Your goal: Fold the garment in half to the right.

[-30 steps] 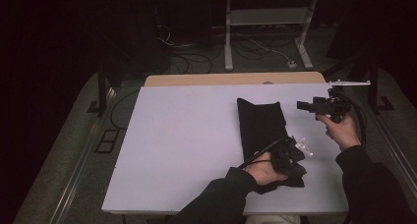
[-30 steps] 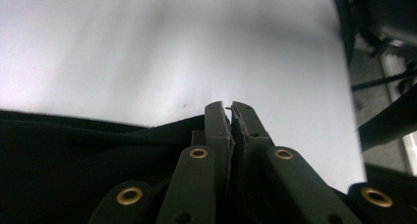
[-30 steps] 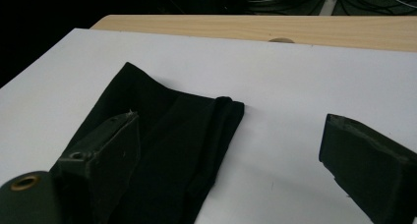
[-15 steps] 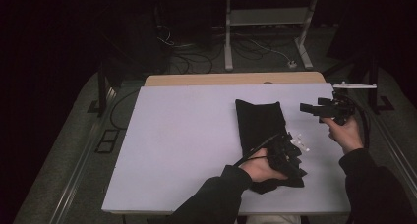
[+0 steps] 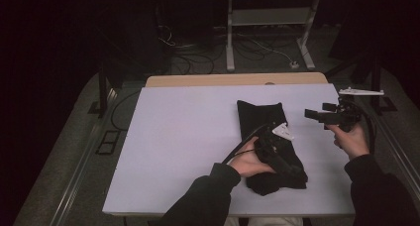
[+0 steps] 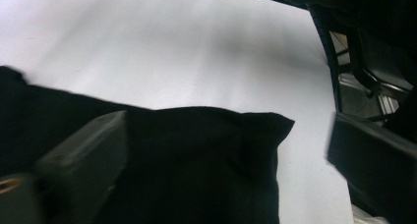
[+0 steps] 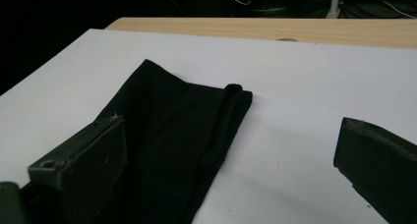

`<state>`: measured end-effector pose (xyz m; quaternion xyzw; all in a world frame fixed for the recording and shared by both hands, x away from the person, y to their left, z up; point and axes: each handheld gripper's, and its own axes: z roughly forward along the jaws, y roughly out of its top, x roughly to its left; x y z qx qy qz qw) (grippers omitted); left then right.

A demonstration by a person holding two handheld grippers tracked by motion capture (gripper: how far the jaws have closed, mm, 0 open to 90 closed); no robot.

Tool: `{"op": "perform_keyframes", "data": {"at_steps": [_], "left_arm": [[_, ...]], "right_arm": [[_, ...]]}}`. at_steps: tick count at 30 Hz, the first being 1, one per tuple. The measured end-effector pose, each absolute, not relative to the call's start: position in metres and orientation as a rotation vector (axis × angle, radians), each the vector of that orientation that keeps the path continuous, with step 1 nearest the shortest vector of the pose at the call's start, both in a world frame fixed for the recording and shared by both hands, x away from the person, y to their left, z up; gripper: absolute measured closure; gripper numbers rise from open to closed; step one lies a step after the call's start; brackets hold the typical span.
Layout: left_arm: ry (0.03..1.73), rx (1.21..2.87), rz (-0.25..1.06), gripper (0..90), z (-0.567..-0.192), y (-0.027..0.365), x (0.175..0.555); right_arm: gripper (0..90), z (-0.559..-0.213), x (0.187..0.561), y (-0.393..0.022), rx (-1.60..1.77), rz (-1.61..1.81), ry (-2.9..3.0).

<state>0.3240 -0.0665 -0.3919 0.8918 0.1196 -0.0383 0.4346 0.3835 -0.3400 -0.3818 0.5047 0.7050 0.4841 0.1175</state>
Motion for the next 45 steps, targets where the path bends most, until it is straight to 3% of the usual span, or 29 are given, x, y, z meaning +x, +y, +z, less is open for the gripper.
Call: {"op": "perform_keyframes", "data": {"at_steps": [19, 45], "left_arm": [[0.415, 2.132, 0.040, 0.0, -0.385, 0.007, 0.333], [0.508, 2.071, 0.081, 0.0, -0.388, 0.071, 0.327]], "right_arm": [[0.0, -0.376, 0.356, -0.334, 1.393, 1.421, 2.088], [0.0, -0.381, 0.330, -0.338, 1.348, 1.401, 2.096]]}}
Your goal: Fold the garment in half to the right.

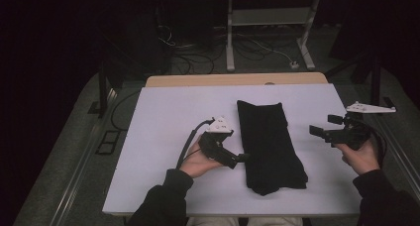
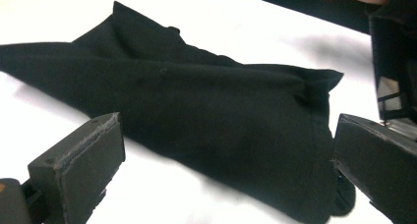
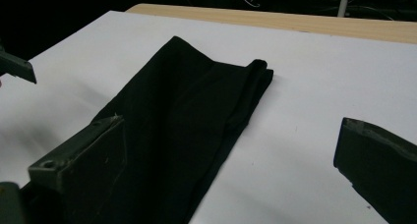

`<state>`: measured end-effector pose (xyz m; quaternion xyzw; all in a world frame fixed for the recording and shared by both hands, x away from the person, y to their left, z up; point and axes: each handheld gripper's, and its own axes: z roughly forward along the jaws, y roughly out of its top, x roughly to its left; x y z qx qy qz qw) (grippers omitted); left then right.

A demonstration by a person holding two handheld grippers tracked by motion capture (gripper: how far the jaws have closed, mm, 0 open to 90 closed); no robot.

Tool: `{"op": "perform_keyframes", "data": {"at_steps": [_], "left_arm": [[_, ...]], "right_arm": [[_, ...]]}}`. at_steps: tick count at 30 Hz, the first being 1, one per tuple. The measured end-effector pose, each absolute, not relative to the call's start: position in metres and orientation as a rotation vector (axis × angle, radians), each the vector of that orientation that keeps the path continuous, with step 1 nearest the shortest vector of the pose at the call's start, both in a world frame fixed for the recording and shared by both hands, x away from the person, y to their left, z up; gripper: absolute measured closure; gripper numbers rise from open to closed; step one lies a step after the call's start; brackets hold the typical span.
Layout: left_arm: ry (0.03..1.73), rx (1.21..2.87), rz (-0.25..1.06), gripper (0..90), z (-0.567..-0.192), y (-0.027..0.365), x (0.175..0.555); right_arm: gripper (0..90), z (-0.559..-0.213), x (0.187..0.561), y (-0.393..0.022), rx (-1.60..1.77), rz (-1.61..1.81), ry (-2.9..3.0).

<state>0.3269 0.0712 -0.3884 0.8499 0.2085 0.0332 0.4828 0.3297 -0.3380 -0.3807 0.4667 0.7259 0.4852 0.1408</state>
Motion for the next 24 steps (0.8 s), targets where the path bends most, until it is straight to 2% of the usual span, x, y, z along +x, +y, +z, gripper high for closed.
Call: {"op": "perform_keyframes", "data": {"at_steps": [24], "left_arm": [[0.618, 2.000, 0.149, 0.0, -0.392, 0.127, 0.319]], "right_arm": [[0.0, -0.386, 0.308, -0.341, 1.339, 1.411, 2.101]]}}
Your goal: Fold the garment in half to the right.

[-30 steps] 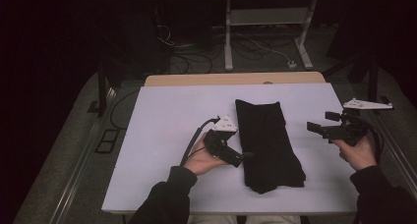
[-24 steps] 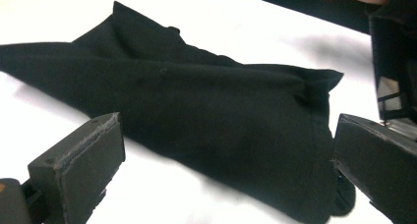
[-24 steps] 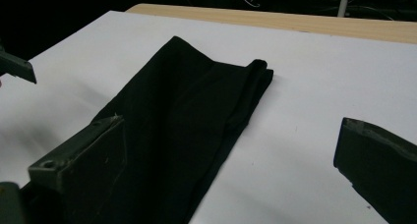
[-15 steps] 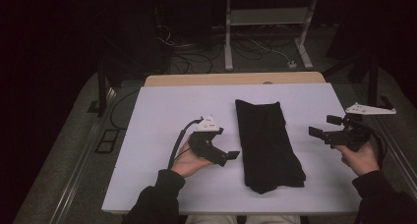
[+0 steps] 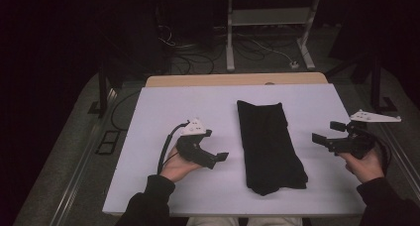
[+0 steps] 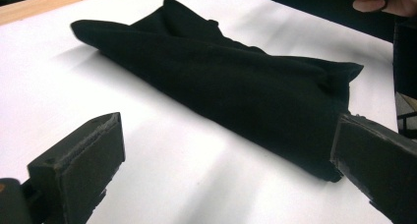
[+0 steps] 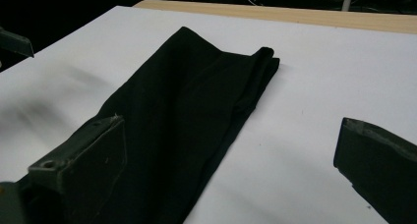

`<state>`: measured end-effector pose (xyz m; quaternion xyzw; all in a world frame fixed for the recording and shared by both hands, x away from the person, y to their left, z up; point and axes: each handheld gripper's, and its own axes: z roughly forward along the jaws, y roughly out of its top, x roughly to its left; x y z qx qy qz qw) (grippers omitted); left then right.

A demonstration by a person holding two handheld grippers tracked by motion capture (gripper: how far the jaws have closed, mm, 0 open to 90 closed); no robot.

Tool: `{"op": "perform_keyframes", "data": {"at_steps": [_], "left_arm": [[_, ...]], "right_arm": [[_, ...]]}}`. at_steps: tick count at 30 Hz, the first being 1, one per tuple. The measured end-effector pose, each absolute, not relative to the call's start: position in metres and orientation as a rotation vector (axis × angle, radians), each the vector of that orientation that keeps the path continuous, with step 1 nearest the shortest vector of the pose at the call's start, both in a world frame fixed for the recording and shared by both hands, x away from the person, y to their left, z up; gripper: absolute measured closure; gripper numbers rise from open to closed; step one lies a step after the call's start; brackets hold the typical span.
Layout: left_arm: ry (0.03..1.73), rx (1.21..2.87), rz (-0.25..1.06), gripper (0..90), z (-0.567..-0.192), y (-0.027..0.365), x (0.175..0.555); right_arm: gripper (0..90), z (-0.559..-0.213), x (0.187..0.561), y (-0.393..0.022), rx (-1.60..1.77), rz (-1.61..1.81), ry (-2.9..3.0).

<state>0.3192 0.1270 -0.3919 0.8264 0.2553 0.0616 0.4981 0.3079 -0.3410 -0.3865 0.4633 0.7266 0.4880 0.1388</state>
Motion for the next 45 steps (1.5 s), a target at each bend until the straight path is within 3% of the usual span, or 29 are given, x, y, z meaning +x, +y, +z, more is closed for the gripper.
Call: {"op": "perform_keyframes", "data": {"at_steps": [45], "left_arm": [[0.797, 1.872, 0.285, 0.0, -0.401, 0.226, 0.300]], "right_arm": [[0.0, -0.410, 0.280, -0.350, 1.337, 1.353, 2.123]]}}
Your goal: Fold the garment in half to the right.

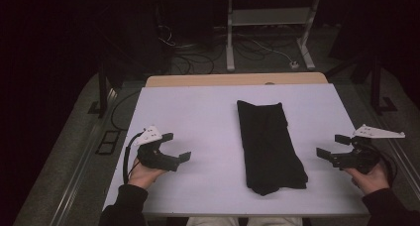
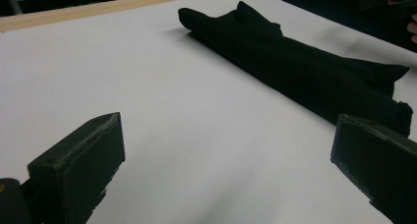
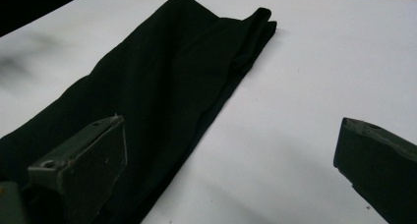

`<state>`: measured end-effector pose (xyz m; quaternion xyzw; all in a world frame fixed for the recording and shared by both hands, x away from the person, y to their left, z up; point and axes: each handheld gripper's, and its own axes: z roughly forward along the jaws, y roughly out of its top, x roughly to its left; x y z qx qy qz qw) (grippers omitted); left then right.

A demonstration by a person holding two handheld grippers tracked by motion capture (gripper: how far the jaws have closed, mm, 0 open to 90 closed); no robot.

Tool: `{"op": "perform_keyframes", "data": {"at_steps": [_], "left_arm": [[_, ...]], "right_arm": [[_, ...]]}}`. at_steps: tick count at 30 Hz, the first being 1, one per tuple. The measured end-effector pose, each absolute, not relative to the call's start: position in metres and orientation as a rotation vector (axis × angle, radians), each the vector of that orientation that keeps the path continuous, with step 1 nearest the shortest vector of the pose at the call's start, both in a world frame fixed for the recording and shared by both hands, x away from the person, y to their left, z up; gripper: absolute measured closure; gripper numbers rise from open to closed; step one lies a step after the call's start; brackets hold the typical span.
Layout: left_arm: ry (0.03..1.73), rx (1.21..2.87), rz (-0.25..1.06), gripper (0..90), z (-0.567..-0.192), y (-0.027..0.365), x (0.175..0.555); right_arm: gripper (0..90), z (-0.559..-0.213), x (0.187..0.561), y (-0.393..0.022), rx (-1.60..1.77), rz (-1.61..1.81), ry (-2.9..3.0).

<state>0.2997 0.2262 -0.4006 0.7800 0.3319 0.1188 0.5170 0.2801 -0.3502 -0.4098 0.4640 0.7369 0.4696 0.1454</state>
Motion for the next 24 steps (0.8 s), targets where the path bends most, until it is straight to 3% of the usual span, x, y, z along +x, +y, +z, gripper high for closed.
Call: {"op": "perform_keyframes", "data": {"at_steps": [24], "left_arm": [[0.923, 1.813, 0.386, 0.0, -0.409, 0.274, 0.289]], "right_arm": [[0.0, -0.417, 0.269, -0.352, 1.328, 1.356, 2.137]]}}
